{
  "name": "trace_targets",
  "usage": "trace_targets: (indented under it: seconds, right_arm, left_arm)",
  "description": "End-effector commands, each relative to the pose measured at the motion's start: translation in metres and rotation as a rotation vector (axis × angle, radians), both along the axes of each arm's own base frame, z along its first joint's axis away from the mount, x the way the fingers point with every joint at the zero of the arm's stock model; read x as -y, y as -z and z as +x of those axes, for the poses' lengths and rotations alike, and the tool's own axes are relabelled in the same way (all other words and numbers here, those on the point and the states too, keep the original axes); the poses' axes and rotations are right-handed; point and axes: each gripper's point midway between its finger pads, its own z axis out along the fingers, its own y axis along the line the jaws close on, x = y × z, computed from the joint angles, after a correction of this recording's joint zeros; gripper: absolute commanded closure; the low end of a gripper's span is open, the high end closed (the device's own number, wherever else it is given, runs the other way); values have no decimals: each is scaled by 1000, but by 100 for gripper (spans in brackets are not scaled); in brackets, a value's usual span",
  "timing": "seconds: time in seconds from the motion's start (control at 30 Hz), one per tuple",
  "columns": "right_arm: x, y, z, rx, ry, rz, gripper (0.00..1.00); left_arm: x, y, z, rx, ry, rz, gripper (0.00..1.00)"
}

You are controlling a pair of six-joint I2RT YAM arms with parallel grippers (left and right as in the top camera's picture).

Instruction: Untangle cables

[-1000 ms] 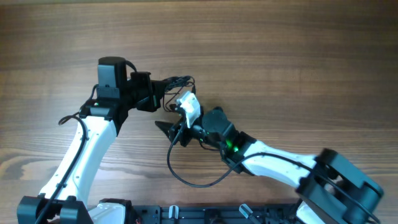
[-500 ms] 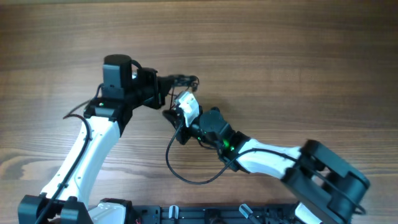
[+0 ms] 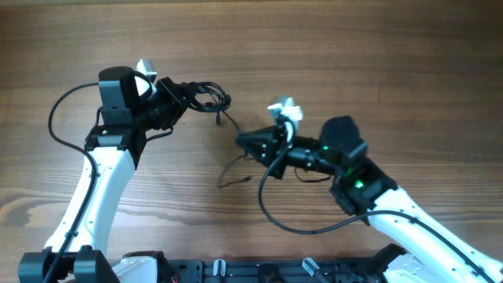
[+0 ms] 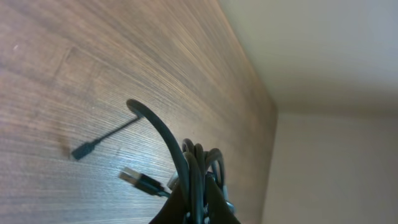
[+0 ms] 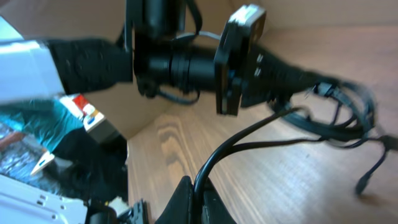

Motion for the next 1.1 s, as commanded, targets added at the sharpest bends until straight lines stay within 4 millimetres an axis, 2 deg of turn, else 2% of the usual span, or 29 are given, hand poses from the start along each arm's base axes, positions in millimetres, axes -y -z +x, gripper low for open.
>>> trace_targets:
  seconds: [0.0, 0.1, 0.2, 0.3, 0.33, 0.4, 0.43, 0.53, 0.7, 0.77, 0.9, 0.97, 1.07]
  right_arm:
    - [19, -16, 12, 32, 47, 30, 96]
    - [47, 2, 42, -37, 192, -20, 96]
    - [77, 23, 59, -152, 292, -57, 96]
    - [105, 45, 69, -253, 375, -99, 95]
    - [112, 52, 70, -285, 393, -113, 93]
    - [116, 60, 68, -325, 402, -130, 76]
    - [114, 62, 66, -337, 393, -135, 66]
    - [105, 64, 58, -350, 340, -132, 47]
    - [84, 68, 44, -353, 244, -143, 31]
    - [70, 71, 36, -309, 186, -172, 31]
    - [41, 71, 26, -248, 97, -172, 55]
    - [27, 74, 29, -179, 86, -183, 53]
    - [18, 84, 42, -99, 128, -218, 48]
  left_arm:
    - [11, -9, -4, 184, 213, 130, 96]
    - [9, -7, -6, 240, 270, 194, 96]
    - [5, -8, -6, 277, 298, 224, 96]
    - [16, -19, -15, 383, 418, 209, 96]
    - [22, -24, -20, 423, 468, 189, 96]
    - [35, -36, -32, 503, 570, 132, 96]
    - [38, -40, -37, 520, 598, 104, 96]
    - [41, -42, -41, 528, 616, 80, 96]
    - [44, -46, -45, 533, 634, 47, 96]
    - [47, -49, -49, 542, 655, 21, 96]
    - [47, -50, -49, 531, 652, 9, 96]
    - [47, -49, -49, 488, 632, -23, 96]
    - [48, -49, -50, 461, 623, -43, 96]
